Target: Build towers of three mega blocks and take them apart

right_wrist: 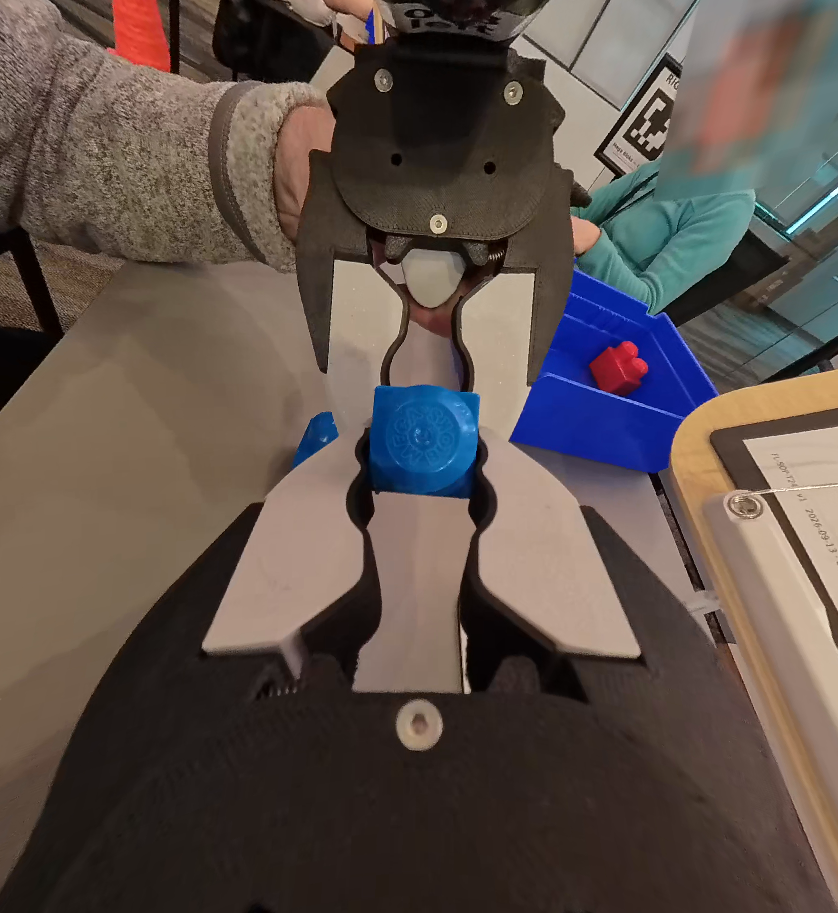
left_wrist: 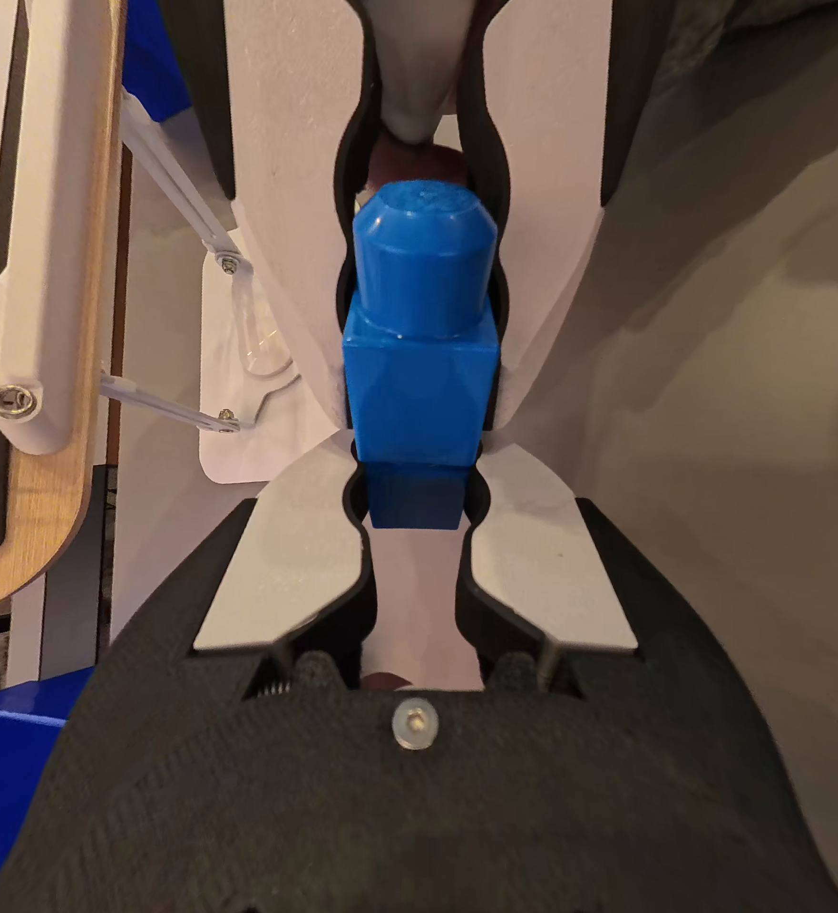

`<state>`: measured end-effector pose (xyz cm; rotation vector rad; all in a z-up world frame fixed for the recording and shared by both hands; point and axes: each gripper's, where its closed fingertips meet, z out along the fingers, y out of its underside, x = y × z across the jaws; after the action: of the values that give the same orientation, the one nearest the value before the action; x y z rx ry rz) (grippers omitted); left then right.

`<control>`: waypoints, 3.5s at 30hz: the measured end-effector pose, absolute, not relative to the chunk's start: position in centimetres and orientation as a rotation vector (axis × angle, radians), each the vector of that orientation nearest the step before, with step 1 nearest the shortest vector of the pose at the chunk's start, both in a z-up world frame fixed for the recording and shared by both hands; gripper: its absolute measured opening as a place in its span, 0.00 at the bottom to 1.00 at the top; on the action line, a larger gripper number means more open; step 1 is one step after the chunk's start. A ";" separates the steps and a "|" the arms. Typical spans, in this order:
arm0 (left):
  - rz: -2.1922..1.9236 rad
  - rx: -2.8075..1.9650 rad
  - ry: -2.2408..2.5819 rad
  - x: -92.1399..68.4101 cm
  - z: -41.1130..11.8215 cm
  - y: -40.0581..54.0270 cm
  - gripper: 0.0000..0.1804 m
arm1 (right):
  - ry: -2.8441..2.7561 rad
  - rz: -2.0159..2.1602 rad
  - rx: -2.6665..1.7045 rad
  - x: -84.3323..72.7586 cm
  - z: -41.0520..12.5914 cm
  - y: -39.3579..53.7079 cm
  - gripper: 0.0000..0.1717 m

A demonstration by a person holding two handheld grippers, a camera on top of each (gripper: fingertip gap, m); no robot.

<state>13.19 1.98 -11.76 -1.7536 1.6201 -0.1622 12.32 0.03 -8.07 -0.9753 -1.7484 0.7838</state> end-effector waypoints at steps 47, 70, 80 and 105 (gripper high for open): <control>-0.452 -1.690 1.507 14.8 -10.2 1.7 0.22 | -1.626 0.991 -0.932 14.9 -4.7 0.2 0.22; -0.346 -1.740 1.556 14.4 -10.9 1.4 0.22 | -1.731 0.843 -0.917 16.4 -5.1 -0.1 0.21; -0.305 -1.735 1.531 14.3 -10.7 1.8 0.21 | -1.697 0.881 -0.922 16.1 -5.0 0.2 0.21; -0.186 -1.731 1.518 13.9 -10.7 2.4 0.21 | -1.695 0.890 -0.954 16.0 -5.5 0.7 0.21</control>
<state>13.91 2.40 -10.73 -1.7314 1.5176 -0.1860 15.96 0.70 -5.46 -0.9539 -1.6953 0.8900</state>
